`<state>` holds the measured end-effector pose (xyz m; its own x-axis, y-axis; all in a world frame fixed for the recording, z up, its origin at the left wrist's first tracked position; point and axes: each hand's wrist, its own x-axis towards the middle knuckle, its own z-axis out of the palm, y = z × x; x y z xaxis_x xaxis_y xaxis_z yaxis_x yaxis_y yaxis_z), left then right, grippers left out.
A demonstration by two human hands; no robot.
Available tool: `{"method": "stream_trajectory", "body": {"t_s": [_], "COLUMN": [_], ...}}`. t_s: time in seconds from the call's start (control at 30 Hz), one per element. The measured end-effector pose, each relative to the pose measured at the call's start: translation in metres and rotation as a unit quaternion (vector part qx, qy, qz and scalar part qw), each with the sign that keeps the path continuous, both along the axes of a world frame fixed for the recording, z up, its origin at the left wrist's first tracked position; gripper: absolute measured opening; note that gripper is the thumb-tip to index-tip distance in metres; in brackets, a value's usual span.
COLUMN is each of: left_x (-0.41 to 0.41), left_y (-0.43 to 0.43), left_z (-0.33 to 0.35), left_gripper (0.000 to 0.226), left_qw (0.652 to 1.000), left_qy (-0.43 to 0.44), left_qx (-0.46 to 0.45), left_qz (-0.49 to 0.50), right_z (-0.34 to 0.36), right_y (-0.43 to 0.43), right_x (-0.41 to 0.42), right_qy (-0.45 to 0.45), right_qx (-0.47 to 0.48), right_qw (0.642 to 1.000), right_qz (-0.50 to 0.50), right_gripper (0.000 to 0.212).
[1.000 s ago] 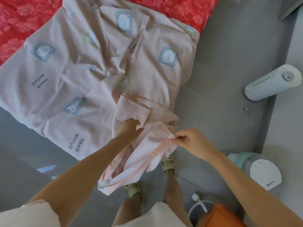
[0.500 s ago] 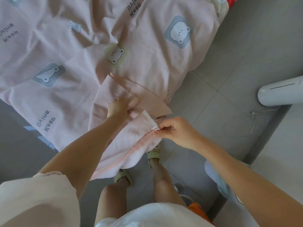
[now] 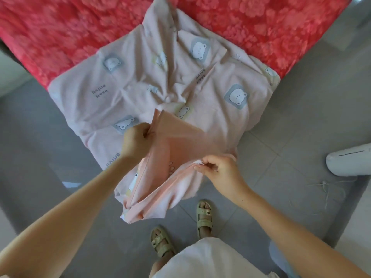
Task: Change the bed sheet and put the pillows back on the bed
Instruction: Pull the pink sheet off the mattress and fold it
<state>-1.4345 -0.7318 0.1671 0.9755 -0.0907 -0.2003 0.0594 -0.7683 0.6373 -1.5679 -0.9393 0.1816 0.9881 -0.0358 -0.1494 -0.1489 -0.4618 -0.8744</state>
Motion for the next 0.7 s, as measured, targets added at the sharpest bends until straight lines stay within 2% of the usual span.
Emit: {"method": "stream_trajectory", "body": {"t_s": [0.1, 0.23, 0.33, 0.4, 0.5, 0.63, 0.7], "left_x": [-0.007, -0.016, -0.025, -0.032, -0.046, -0.066, -0.077], "left_y": [0.027, 0.06, 0.08, 0.089, 0.096, 0.104, 0.107], "left_z": [0.059, 0.141, 0.193, 0.225, 0.266, 0.292, 0.293], "left_gripper": [0.011, 0.03, 0.035, 0.032, 0.022, 0.04, 0.038], "left_qw": [0.998, 0.991, 0.982, 0.978, 0.965, 0.949, 0.946], "left_qy": [-0.056, -0.101, -0.13, -0.131, -0.108, -0.078, -0.064], "left_qx": [-0.029, -0.074, -0.082, -0.114, -0.195, -0.236, -0.237], "left_qz": [-0.015, -0.048, -0.105, -0.117, -0.136, -0.196, -0.213], "right_z": [0.05, 0.122, 0.173, 0.206, 0.248, 0.283, 0.289], "right_y": [0.022, 0.054, 0.073, 0.084, 0.104, 0.123, 0.127], "right_x": [-0.008, -0.019, -0.017, -0.012, -0.008, 0.006, 0.017], "right_qy": [-0.071, -0.151, -0.227, -0.263, -0.311, -0.363, -0.37], "right_qx": [-0.028, -0.046, -0.069, -0.077, -0.067, -0.053, -0.042], "right_qw": [0.997, 0.987, 0.971, 0.961, 0.948, 0.93, 0.927], "right_qz": [0.001, 0.017, -0.03, -0.044, -0.012, 0.026, 0.045], "right_gripper": [0.021, 0.016, 0.021, 0.018, 0.009, 0.005, 0.004]}}
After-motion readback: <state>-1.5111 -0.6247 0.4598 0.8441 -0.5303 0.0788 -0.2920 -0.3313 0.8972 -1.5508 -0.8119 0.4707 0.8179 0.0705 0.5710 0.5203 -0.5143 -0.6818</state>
